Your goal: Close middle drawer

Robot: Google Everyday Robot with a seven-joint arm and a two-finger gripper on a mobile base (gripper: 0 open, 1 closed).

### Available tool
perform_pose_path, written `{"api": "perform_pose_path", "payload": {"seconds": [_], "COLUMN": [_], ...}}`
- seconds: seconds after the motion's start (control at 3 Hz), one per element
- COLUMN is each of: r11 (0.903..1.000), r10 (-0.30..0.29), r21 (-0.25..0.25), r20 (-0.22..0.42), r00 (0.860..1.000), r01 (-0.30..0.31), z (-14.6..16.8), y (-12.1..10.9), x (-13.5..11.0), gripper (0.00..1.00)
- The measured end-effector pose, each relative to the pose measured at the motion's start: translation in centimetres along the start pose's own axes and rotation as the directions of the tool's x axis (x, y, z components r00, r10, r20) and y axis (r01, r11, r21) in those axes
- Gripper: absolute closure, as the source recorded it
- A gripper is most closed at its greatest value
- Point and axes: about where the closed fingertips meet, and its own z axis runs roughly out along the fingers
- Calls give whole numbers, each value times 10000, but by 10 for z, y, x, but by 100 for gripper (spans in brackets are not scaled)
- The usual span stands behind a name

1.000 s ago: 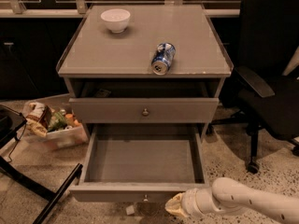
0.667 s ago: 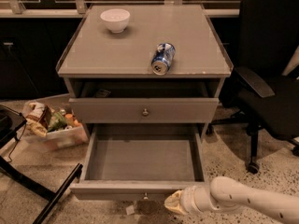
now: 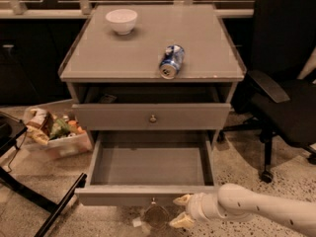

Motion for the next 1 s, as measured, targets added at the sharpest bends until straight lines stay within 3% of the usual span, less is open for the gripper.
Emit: {"api": "perform_pose_path", "payload": {"seconds": [0.33,0.67,1.0], "r11": [9998,9985,9944], "r10": [-57,135,-115], "r21": [200,536,1047], "r20": [-77,-323,-483], "r00": [10000,9994,9988], "r01": [58,-118,165], "z": [4,14,28], "y": [-11,-30,-82], "x": [-2,9,-1], "gripper": [0,0,0]}}
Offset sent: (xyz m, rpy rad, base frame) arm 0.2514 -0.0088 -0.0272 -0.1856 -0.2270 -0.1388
